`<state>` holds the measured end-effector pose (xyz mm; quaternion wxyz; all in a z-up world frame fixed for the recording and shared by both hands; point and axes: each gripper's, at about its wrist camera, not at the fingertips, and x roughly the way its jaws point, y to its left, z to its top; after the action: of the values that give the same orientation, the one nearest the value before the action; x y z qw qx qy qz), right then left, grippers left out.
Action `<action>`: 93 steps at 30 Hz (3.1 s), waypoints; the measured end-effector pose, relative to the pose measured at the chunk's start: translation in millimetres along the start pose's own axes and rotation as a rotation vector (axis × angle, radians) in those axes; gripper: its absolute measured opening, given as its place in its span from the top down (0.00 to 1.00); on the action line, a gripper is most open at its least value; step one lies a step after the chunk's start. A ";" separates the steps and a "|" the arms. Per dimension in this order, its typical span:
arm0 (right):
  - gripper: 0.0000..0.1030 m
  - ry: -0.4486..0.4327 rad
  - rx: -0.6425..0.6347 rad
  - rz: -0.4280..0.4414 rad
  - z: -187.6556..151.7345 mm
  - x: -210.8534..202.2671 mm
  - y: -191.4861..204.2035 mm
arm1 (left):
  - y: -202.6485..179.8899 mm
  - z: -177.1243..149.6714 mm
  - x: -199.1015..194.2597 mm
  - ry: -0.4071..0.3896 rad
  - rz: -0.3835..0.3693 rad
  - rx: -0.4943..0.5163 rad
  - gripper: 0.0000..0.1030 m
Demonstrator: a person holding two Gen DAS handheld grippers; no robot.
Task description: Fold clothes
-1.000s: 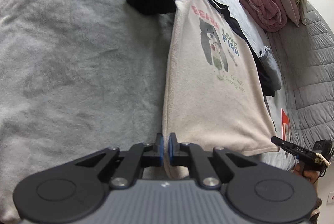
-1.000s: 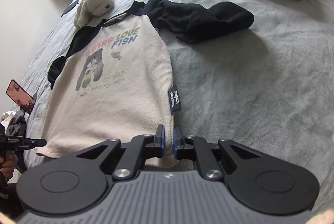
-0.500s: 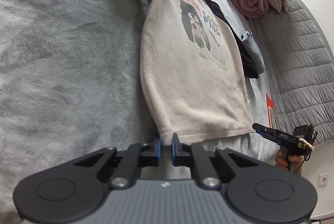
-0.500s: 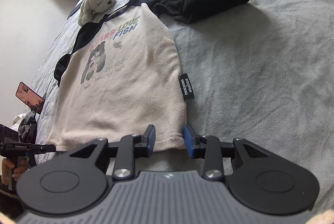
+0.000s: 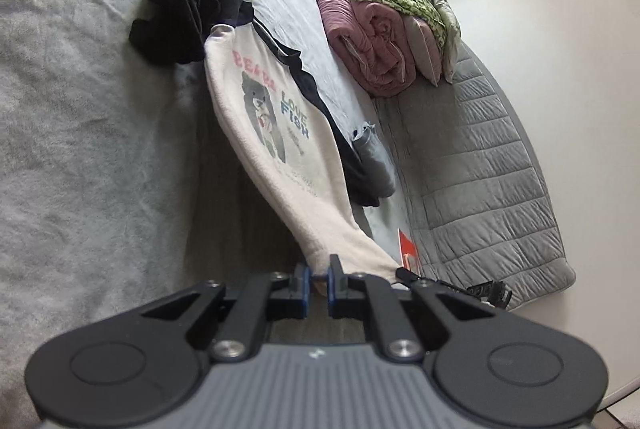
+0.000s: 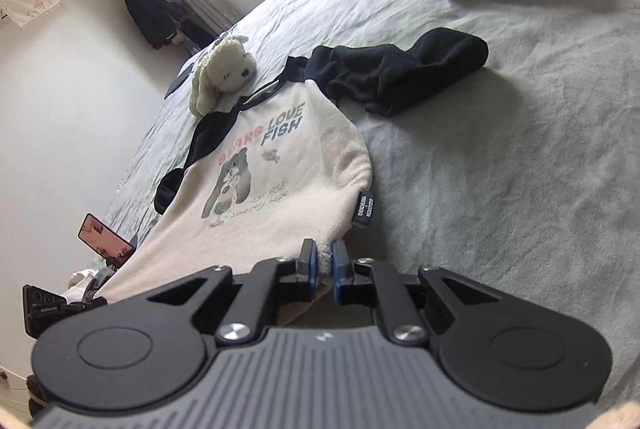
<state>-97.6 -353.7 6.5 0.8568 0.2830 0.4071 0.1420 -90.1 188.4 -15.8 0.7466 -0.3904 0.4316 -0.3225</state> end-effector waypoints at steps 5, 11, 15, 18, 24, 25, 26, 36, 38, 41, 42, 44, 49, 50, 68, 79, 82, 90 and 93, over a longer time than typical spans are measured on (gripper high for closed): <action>0.89 0.039 -0.003 -0.055 -1.9 6.2 -2.6 | 11.9 -8.4 13.2 0.089 0.227 0.020 0.92; 0.90 0.166 -0.126 -0.214 -16.9 37.7 0.9 | 13.7 -18.5 36.0 0.168 0.449 0.142 0.93; 0.86 0.178 -0.189 -0.254 -20.7 45.5 6.1 | 7.5 -13.3 30.2 0.109 0.483 0.176 0.92; 0.79 0.147 -0.197 -0.267 -18.7 41.6 7.7 | 2.8 -9.4 25.8 0.064 0.508 0.202 0.78; 0.60 0.033 -0.263 -0.315 -12.7 34.9 22.5 | -6.6 -1.6 17.0 -0.026 0.558 0.253 0.61; 0.58 0.019 -0.276 -0.314 -11.1 35.8 26.1 | -11.5 -0.7 19.2 -0.051 0.574 0.284 0.61; 0.56 0.006 -0.288 -0.314 -9.4 36.7 29.8 | -16.7 1.2 23.0 -0.069 0.587 0.315 0.60; 0.46 -0.006 -0.322 -0.297 41.9 78.1 69.4 | -48.8 35.6 92.6 -0.045 0.587 0.420 0.52; 0.46 -0.020 -0.293 -0.306 52.7 89.4 66.6 | -54.7 43.4 109.3 -0.035 0.596 0.435 0.52; 0.46 -0.028 -0.237 -0.313 65.2 104.7 55.7 | -58.5 55.4 133.8 -0.026 0.613 0.464 0.52; 0.46 -0.032 -0.219 -0.314 68.9 110.1 51.7 | -58.3 59.5 142.7 -0.030 0.628 0.479 0.52; 0.46 -0.041 -0.211 -0.316 71.6 118.8 46.2 | -54.8 66.1 158.8 -0.053 0.656 0.507 0.51; 0.46 -0.007 -0.195 -0.329 77.1 140.8 37.0 | -34.9 73.2 187.6 -0.058 0.753 0.532 0.51; 0.46 0.006 -0.200 -0.335 79.3 144.4 37.5 | -38.3 76.0 189.1 -0.059 0.755 0.539 0.51; 0.46 -0.206 -0.394 -0.310 205.9 254.0 34.7 | -22.2 242.1 243.4 -0.329 0.941 0.709 0.51; 0.96 -0.183 -0.451 -0.332 207.3 299.8 44.2 | 14.4 249.3 216.2 -0.356 0.830 0.488 0.91; 0.97 -0.247 -0.451 -0.385 208.0 292.0 48.6 | 6.3 244.7 212.4 -0.429 0.850 0.513 0.91; 0.94 -0.208 -0.529 -0.507 204.6 315.6 57.1 | 27.9 257.9 223.2 -0.383 0.891 0.428 0.84; 0.81 -0.243 -0.540 -0.521 204.5 308.4 72.6 | 20.5 260.2 207.9 -0.370 0.842 0.420 0.68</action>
<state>254.2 -225.1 -36.3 0.9497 -0.0504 0.3087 -0.0127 233.2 107.4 -31.1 0.9383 -0.0747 0.3377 0.0013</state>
